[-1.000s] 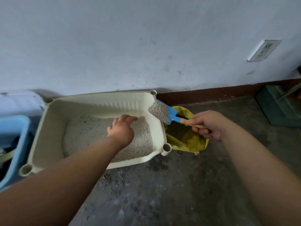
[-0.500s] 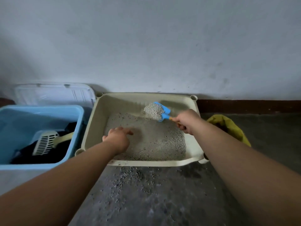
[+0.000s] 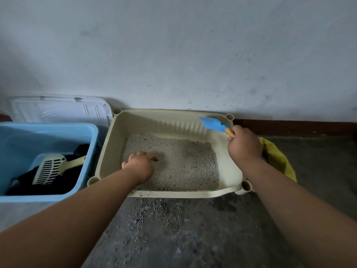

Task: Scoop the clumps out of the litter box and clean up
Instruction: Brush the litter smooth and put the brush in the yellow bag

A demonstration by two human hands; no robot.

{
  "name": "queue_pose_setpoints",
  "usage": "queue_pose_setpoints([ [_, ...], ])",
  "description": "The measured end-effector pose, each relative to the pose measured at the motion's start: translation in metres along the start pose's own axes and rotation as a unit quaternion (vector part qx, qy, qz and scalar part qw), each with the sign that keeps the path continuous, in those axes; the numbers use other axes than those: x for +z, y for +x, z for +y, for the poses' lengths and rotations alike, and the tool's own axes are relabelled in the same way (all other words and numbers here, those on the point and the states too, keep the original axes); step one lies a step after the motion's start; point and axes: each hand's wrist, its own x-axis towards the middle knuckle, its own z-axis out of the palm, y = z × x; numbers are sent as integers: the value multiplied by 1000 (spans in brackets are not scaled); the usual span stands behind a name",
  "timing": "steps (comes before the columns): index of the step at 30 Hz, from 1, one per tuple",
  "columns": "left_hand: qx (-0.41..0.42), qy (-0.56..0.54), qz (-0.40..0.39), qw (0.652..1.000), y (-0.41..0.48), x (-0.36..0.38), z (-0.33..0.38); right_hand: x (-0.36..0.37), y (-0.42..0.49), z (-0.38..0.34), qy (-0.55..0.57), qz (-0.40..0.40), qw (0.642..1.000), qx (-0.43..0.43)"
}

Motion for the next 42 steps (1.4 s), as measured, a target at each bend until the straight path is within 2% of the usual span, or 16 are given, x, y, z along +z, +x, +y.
queue_pose_setpoints([
  [3,3,-1,1,1000,-1,1,6,-5,-7,4,-11,24,999,-48],
  [7,16,-5,11,1000,0,4,16,-3,-14,6,-14,-6,995,-95],
  [10,20,-4,8,1000,-1,6,25,2,-16,8,7,-36,994,-99],
  [15,45,-10,5,999,0,12,47,-20,-12,31,135,-1,991,-7],
  [18,77,-8,1,997,3,15,71,-38,-16,58,195,-10,979,48],
  [26,180,-20,-6,983,11,34,158,-70,-37,158,253,8,955,156],
  [30,200,-22,-15,979,12,46,190,-80,-49,197,293,-2,938,187],
  [33,211,-22,-38,977,9,56,206,-82,-53,214,256,-39,949,179],
  [37,210,-34,-54,976,6,65,213,-61,-43,203,73,-95,988,100],
  [39,206,-31,-58,976,4,67,212,-43,-38,185,-17,-138,989,60],
  [42,195,-28,-57,979,4,64,207,-17,-30,159,-71,-178,981,39],
])
